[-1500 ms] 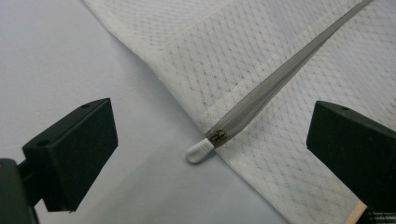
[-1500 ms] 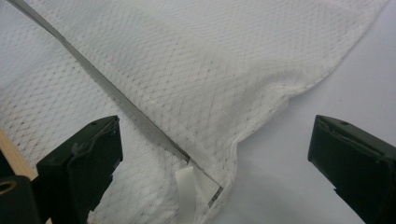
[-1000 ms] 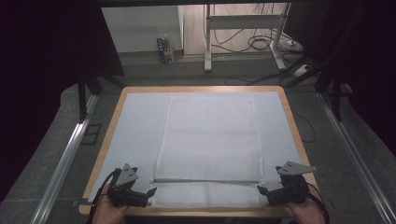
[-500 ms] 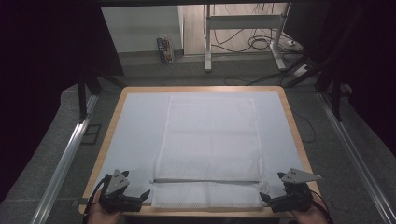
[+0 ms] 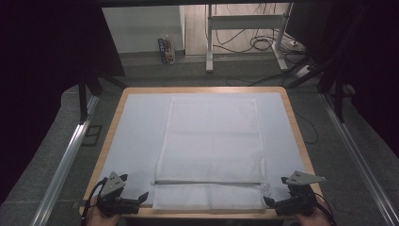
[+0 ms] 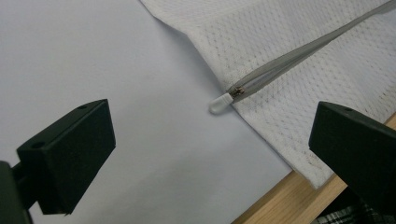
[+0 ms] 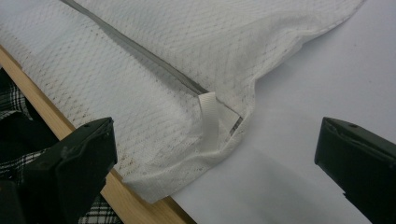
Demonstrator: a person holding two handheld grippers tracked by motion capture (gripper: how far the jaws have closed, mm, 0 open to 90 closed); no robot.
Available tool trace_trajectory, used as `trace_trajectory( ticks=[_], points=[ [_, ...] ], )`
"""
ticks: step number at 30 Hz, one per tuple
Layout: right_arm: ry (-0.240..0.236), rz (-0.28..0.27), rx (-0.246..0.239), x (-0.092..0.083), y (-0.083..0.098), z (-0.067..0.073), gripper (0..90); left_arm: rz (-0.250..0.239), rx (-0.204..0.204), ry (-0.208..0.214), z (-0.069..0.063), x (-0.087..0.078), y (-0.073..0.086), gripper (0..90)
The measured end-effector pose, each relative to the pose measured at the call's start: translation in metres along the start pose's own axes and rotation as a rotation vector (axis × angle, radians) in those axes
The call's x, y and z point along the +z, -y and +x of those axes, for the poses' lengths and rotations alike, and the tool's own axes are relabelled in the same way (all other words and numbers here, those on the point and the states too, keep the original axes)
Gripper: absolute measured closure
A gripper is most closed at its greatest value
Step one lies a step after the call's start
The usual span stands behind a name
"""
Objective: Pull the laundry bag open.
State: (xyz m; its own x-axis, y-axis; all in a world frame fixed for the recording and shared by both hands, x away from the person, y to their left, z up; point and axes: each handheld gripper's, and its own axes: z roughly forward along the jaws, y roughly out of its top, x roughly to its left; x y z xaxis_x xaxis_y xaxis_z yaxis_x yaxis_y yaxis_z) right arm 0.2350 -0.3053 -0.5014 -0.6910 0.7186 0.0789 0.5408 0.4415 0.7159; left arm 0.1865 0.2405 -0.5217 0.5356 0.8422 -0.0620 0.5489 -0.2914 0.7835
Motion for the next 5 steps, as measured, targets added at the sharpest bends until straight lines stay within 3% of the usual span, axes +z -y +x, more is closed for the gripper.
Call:
trace_trajectory(
  ticks=[5],
  points=[
    [0.006,0.007,-0.003,0.0009,-0.0001,-0.0002,0.0,0.008,0.004,-0.003,-0.0006,0.0013,-0.0008,1.0]
  ],
)
